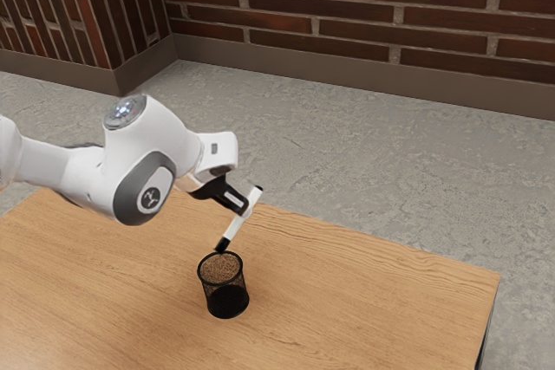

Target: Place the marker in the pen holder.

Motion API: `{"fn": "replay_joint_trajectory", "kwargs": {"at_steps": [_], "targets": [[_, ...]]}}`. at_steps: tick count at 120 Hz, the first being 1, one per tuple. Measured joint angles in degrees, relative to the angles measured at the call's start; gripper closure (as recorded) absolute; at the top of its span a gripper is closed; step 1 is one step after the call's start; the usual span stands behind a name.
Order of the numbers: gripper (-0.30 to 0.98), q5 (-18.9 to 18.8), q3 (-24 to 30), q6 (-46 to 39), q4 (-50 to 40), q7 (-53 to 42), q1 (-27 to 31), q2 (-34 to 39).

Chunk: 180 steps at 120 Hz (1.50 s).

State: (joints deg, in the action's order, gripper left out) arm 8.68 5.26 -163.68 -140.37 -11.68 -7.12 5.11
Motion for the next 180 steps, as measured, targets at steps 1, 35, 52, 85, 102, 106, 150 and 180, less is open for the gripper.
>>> {"fn": "replay_joint_trajectory", "kwargs": {"at_steps": [1,35,52,85,102,106,150,180], "targets": [[0.79,0.04,0.07,-0.11,-0.03,0.03,0.00,-0.01],[0.79,-2.92,1.28,-7.48,-2.30,0.73,0.58,0.01],[0.79,-4.41,1.33,-11.78,-3.70,0.70,0.72,0.75],[0.79,-2.61,2.20,-15.05,-9.50,1.45,0.74,2.25],[0.79,-2.40,3.15,-15.60,-10.78,2.21,0.65,3.07],[0.79,-2.37,3.23,-15.68,-11.06,2.38,0.65,3.14],[0.46,-4.30,3.63,-15.51,-12.16,4.10,0.69,4.33],[0.14,-7.15,-0.21,-11.20,-7.75,4.99,1.70,10.41]]}}
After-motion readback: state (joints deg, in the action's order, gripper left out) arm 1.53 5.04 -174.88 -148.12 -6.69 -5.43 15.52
